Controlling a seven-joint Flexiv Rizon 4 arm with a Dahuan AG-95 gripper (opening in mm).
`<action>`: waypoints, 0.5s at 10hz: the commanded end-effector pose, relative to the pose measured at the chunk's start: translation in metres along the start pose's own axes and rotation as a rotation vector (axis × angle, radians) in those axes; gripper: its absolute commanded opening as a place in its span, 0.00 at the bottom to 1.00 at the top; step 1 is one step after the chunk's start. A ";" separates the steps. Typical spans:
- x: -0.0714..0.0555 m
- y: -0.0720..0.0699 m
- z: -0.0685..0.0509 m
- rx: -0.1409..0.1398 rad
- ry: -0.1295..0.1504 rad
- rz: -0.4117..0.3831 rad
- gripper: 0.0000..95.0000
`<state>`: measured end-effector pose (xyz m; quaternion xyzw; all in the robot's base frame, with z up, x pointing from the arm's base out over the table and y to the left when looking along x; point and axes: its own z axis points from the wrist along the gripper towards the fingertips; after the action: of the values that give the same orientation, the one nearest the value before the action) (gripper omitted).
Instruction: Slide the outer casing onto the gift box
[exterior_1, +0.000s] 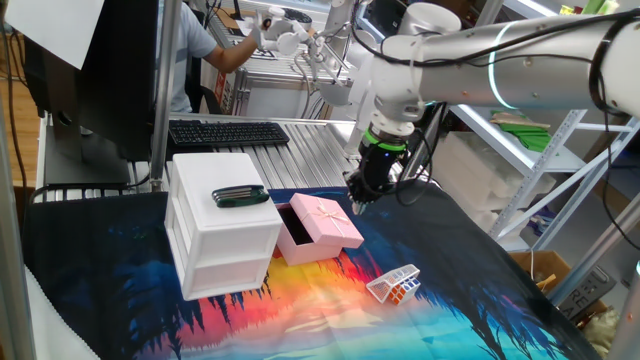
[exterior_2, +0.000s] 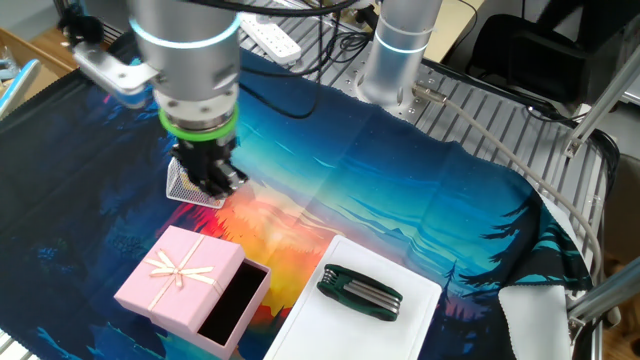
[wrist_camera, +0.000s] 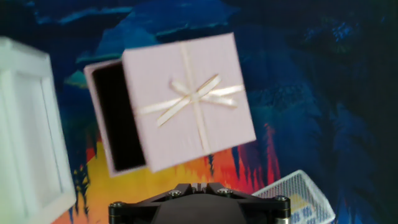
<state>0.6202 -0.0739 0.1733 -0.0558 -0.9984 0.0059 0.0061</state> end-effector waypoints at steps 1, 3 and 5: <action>-0.006 -0.007 0.006 -0.001 -0.005 -0.006 0.00; -0.007 -0.011 0.010 -0.002 -0.008 -0.011 0.00; -0.007 -0.015 0.013 0.000 -0.007 -0.008 0.00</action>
<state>0.6234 -0.0921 0.1593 -0.0508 -0.9987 0.0079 0.0034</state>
